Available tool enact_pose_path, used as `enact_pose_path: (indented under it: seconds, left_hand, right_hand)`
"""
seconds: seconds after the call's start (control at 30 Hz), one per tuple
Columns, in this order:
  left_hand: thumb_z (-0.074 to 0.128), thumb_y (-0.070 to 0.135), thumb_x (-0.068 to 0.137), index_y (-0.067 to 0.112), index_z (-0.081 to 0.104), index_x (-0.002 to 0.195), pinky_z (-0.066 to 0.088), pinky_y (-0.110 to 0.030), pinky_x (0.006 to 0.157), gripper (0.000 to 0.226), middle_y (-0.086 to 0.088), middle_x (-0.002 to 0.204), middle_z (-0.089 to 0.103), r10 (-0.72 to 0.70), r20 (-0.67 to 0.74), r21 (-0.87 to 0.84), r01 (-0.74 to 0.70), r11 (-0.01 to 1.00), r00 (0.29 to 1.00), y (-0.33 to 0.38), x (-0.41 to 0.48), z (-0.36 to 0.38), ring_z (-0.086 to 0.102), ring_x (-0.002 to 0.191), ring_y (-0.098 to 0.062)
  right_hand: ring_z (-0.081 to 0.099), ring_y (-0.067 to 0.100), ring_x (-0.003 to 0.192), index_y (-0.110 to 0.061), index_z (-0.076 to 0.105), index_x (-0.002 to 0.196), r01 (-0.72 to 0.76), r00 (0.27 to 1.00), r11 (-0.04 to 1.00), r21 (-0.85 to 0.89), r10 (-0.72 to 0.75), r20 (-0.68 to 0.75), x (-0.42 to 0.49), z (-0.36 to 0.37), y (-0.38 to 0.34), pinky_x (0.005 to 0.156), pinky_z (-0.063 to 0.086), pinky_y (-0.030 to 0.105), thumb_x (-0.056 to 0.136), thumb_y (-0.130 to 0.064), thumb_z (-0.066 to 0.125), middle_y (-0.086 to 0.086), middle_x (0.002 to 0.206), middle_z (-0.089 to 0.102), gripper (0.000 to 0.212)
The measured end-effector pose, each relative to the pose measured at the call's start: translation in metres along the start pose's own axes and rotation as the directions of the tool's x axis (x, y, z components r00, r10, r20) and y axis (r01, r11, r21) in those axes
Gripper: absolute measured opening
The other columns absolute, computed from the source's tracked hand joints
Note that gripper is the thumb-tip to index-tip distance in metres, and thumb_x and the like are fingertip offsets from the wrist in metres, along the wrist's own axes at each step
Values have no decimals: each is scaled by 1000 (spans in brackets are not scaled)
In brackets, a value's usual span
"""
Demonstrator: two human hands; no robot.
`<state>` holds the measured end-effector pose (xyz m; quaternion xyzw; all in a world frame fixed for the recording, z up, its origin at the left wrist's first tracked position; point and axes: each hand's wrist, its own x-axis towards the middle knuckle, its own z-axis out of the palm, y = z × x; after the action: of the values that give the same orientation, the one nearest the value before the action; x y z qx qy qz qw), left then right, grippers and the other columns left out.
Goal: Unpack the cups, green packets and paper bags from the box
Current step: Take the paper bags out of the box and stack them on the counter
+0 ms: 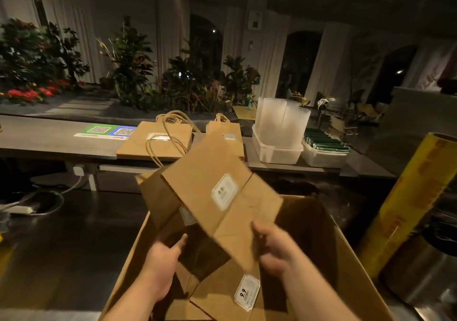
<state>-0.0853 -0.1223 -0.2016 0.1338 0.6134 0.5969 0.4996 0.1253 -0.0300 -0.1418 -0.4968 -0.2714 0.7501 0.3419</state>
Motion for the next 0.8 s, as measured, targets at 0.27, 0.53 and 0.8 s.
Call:
enact_pose_path:
  seconds: [0.27, 0.53, 0.8]
  left_hand:
    - [46, 28, 107, 20, 66, 126, 48, -48, 90, 28, -5, 113, 77, 106, 109, -32, -104, 994, 988, -3, -7, 1, 65, 116, -30]
    - [66, 28, 96, 34, 62, 123, 46, -49, 106, 28, 6, 116, 75, 206, 124, 110, -219, 969, 971, -6, -5, 3, 63, 118, -19]
    - [64, 19, 100, 27, 58, 122, 49, -55, 102, 25, 3, 112, 66, 191, -154, 122, -173, 977, 969, -17, 15, -7, 60, 110, -24]
  right_hand:
    - [67, 41, 101, -11, 55, 119, -162, 982, 948, 273, 183, -52, 35, 46, 75, 98, 52, 60, 100, -6, 60, 22, 110, 69, 21]
    - [61, 31, 105, -38, 23, 146, 27, 980, 998, -53, -37, -196, 62, 35, 91, 93, 57, 51, 83, -11, 82, 11, 120, 55, 90]
    - [22, 36, 153, -17, 11, 163, -27, 999, -61, -998, 31, -29, 93, -44, 74, 121, 32, 51, 83, -60, 74, 12, 168, 19, 110]
